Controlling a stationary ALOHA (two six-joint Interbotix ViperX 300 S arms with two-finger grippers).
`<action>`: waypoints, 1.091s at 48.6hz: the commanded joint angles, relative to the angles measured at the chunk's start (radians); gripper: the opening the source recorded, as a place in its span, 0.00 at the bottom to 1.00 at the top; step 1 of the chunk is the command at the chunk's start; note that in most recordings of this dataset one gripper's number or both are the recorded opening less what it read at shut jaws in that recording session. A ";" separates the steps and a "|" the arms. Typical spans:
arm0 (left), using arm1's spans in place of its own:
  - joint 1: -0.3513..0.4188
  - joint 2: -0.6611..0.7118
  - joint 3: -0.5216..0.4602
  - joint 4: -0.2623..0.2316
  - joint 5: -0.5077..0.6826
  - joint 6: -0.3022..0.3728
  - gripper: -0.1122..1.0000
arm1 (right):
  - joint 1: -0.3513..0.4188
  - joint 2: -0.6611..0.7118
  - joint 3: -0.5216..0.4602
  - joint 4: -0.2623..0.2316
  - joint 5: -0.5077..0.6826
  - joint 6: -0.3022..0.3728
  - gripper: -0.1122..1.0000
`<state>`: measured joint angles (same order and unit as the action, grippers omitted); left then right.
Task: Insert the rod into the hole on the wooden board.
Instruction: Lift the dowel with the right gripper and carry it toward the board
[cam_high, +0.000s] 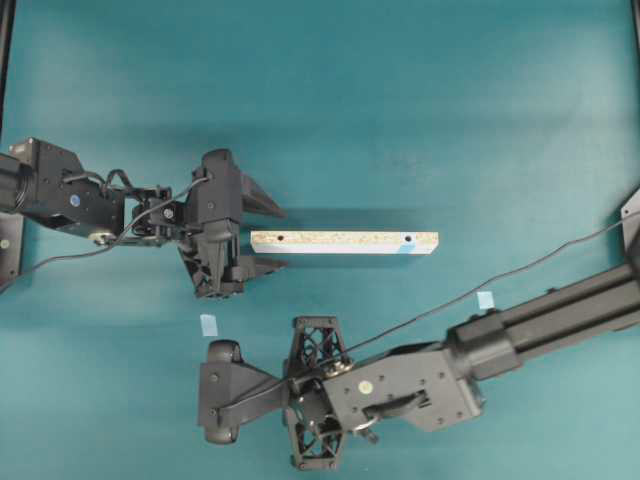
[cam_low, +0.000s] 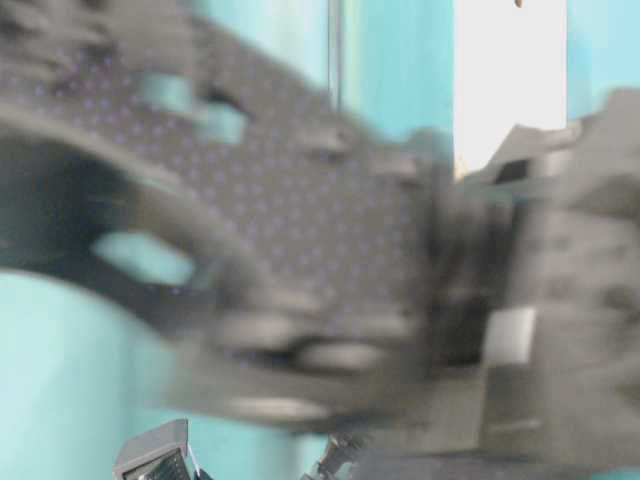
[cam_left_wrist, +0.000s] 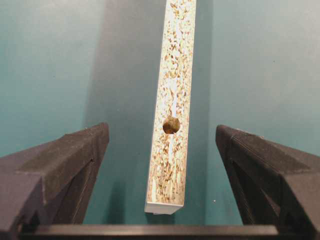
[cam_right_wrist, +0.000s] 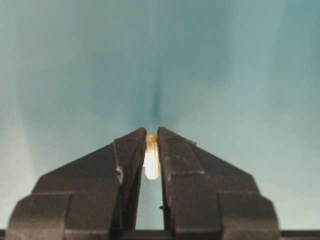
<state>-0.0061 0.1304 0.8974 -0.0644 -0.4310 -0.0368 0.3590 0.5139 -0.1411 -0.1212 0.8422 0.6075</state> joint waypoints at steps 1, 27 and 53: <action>0.002 -0.017 -0.014 0.000 -0.005 -0.005 0.97 | -0.003 -0.098 -0.009 -0.014 -0.018 0.009 0.22; 0.003 -0.020 -0.011 0.000 0.032 -0.003 0.97 | -0.043 -0.356 0.290 -0.235 -0.258 0.230 0.22; 0.002 -0.020 -0.011 0.000 0.031 -0.005 0.97 | -0.120 -0.598 0.655 -0.647 -0.453 0.584 0.22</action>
<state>-0.0061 0.1304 0.8974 -0.0644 -0.3958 -0.0368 0.2454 -0.0230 0.4786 -0.7056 0.4372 1.1643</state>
